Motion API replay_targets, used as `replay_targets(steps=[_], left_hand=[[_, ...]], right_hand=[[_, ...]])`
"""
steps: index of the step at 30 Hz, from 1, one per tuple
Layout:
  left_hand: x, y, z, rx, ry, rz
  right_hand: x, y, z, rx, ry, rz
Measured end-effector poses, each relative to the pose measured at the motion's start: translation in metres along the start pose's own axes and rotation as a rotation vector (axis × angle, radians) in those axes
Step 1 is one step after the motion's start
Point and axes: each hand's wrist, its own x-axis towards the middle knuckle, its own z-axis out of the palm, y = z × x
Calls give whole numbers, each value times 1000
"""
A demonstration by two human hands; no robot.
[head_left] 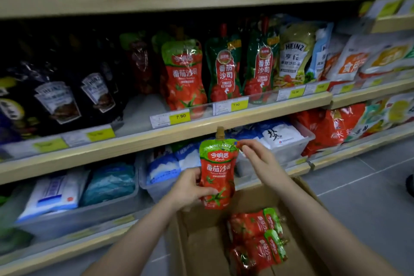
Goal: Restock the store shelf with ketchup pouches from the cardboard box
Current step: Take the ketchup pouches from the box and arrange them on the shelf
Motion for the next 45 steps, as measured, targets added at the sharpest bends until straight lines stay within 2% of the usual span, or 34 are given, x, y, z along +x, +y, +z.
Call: replay_targets(steps=[3, 9, 18, 22, 27, 34, 39, 43, 45], left_hand=[[-17, 17, -34, 53, 89, 40], [-46, 53, -92, 59, 269, 113], [-41, 121, -154, 190, 574, 319], [-27, 142, -173, 217, 626, 387], [-2, 138, -183, 222, 698, 370], [22, 109, -176, 224, 529, 136], [23, 110, -177, 262, 481, 57], [10, 109, -148, 483, 745, 185], [8, 111, -130, 596, 858, 161]], right_hand=[[23, -35, 4, -167, 35, -157], [58, -88, 31, -355, -22, -382], [95, -83, 39, -572, -24, -311], [95, -80, 40, -581, 5, -318], [97, -82, 39, -609, 0, -294], [100, -80, 39, -601, 14, -298], [98, -79, 40, -570, 41, -317], [95, -80, 40, -552, 40, -309], [95, -80, 41, -548, 42, -306]])
